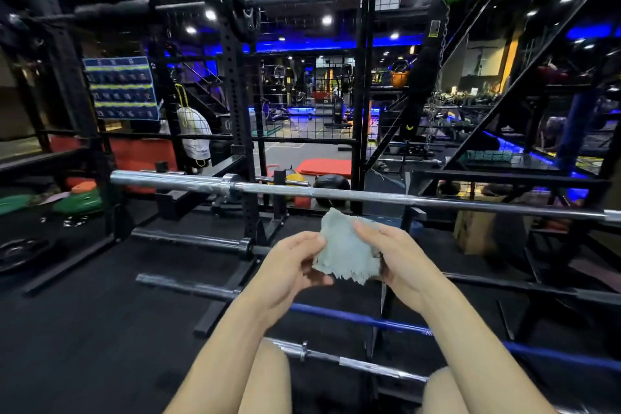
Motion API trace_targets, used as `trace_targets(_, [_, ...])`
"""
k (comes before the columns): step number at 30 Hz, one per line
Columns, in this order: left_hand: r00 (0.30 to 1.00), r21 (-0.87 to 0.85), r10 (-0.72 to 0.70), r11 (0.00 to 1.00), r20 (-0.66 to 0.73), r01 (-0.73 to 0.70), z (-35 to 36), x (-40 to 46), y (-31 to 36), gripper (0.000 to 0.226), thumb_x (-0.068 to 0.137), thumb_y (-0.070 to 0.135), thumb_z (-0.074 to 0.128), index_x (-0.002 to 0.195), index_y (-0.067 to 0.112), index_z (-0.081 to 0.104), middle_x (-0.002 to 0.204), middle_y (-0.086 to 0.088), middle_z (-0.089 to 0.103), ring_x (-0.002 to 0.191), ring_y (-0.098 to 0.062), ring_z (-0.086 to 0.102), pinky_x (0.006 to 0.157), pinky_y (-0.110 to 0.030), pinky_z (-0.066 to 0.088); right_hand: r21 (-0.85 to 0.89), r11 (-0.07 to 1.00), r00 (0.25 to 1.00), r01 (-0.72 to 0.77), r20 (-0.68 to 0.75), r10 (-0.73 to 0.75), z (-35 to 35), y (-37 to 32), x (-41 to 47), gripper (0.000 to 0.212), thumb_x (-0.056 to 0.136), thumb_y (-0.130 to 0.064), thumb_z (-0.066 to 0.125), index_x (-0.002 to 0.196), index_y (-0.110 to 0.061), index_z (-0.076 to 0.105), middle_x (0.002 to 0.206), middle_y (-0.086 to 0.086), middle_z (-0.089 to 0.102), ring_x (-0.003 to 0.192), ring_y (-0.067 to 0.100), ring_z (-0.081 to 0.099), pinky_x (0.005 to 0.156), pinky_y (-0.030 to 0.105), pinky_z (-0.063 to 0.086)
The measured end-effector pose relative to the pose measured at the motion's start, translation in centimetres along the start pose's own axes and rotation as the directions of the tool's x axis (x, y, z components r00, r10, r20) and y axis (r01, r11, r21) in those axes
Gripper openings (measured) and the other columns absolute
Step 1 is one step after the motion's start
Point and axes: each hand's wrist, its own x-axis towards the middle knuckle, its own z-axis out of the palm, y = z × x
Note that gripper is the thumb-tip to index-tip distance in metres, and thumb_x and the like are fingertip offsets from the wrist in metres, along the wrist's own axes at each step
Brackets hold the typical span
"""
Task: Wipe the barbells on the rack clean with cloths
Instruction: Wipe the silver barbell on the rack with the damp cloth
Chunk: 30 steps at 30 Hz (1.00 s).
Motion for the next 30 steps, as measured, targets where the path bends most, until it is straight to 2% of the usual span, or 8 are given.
trace_targets(3, [0.998, -0.058, -0.045, 0.997, 0.048, 0.048, 0.4, -1.2, 0.1, 0.031, 0.102, 0.026, 0.053, 0.113, 0.003, 0.070, 0.100, -0.015, 0.072, 0.087, -0.022, 0.067, 0.073, -0.037, 0.056, 0.015, 1.000, 1.000, 0.018, 0.016, -0.018, 0.4, -0.4, -1.1, 0.036, 0.096, -0.041, 0.064, 0.120, -0.015, 0.072, 0.114, 0.013, 0.075, 0.094, 0.026, 0.069, 0.078, 0.039, 0.052])
trace_targets(7, [0.992, 0.010, -0.050, 0.999, 0.112, 0.050, 0.6, -2.2, -0.1, 0.034, 0.098, 0.028, 0.060, 0.122, 0.007, 0.069, 0.116, -0.016, 0.074, 0.097, -0.024, 0.068, 0.080, -0.036, 0.057, 0.046, 0.998, 0.991, 0.052, 0.120, -0.057, 1.0, -0.7, -2.4, 0.041, 0.091, -0.036, 0.068, 0.122, -0.008, 0.070, 0.111, 0.015, 0.075, 0.088, 0.021, 0.070, 0.070, 0.031, 0.055])
trace_targets(10, [1.000, -0.038, -0.011, 0.999, 0.029, 0.013, 0.1, -2.2, -0.2, 0.030, 0.099, 0.021, 0.060, 0.124, 0.006, 0.067, 0.116, -0.019, 0.073, 0.099, -0.027, 0.070, 0.077, -0.035, 0.058, 0.061, 0.996, 0.979, 0.066, 0.190, -0.076, 1.0, -0.8, -2.8, 0.042, 0.086, -0.016, 0.074, 0.127, -0.007, 0.065, 0.113, 0.014, 0.075, 0.096, 0.028, 0.073, 0.082, 0.041, 0.059])
trace_targets(13, [1.000, -0.087, 0.017, 0.996, -0.002, -0.018, -0.7, -2.3, -0.2, 0.027, 0.100, 0.013, 0.057, 0.125, 0.007, 0.067, 0.116, -0.018, 0.074, 0.103, -0.031, 0.071, 0.086, -0.043, 0.059, -0.015, 0.995, 0.980, 0.099, 0.176, -0.094, 1.4, -0.8, -2.7, 0.038, 0.088, -0.006, 0.074, 0.126, -0.010, 0.067, 0.114, 0.015, 0.075, 0.108, 0.038, 0.070, 0.095, 0.051, 0.054])
trace_targets(20, [0.998, -0.084, 0.046, 0.995, -0.033, -0.049, -2.6, -1.4, -0.5, 0.034, 0.096, 0.024, 0.063, 0.127, 0.011, 0.066, 0.119, -0.016, 0.073, 0.111, -0.033, 0.071, 0.097, -0.048, 0.056, -0.062, 0.995, 0.994, 0.078, 0.083, -0.072, 3.6, -0.5, -0.6, 0.021, 0.100, -0.023, 0.063, 0.115, -0.012, 0.073, 0.106, 0.011, 0.077, 0.103, 0.035, 0.072, 0.095, 0.054, 0.054])
trace_targets(24, [0.998, -0.169, 0.021, 0.985, -0.056, -0.031, -3.8, 1.1, -0.6, 0.036, 0.100, 0.027, 0.056, 0.129, 0.006, 0.064, 0.122, -0.017, 0.072, 0.116, -0.034, 0.068, 0.102, -0.048, 0.053, -0.022, 0.999, 0.992, 0.043, 0.116, -0.040, 3.9, -0.9, 1.7, 0.029, 0.104, -0.027, 0.055, 0.115, -0.009, 0.074, 0.076, -0.008, 0.073, 0.084, 0.017, 0.070, 0.095, 0.049, 0.051])
trace_targets(27, [1.000, -0.226, -0.020, 0.974, -0.018, 0.016, -4.5, 3.5, -1.1, 0.038, 0.106, 0.026, 0.046, 0.132, 0.005, 0.063, 0.127, -0.017, 0.070, 0.121, -0.032, 0.066, 0.103, -0.047, 0.051, 0.084, 0.996, 0.978, -0.021, 0.207, 0.003, 3.6, -0.9, 4.2, 0.034, 0.105, -0.028, 0.049, 0.120, -0.010, 0.074, 0.113, 0.009, 0.076, 0.103, 0.024, 0.069, 0.097, 0.044, 0.049])
trace_targets(30, [0.999, -0.246, -0.054, 0.968, -0.001, 0.052, -4.5, 6.4, -1.8, 0.041, 0.099, 0.032, 0.047, 0.127, 0.009, 0.067, 0.124, -0.015, 0.071, 0.115, -0.026, 0.069, 0.091, -0.038, 0.056, 0.104, 0.994, 0.972, -0.036, 0.235, 0.010, 3.3, -0.2, 7.0, 0.036, 0.106, -0.029, 0.048, 0.124, -0.009, 0.072, 0.123, 0.016, 0.071, 0.108, 0.026, 0.068, 0.096, 0.041, 0.050])
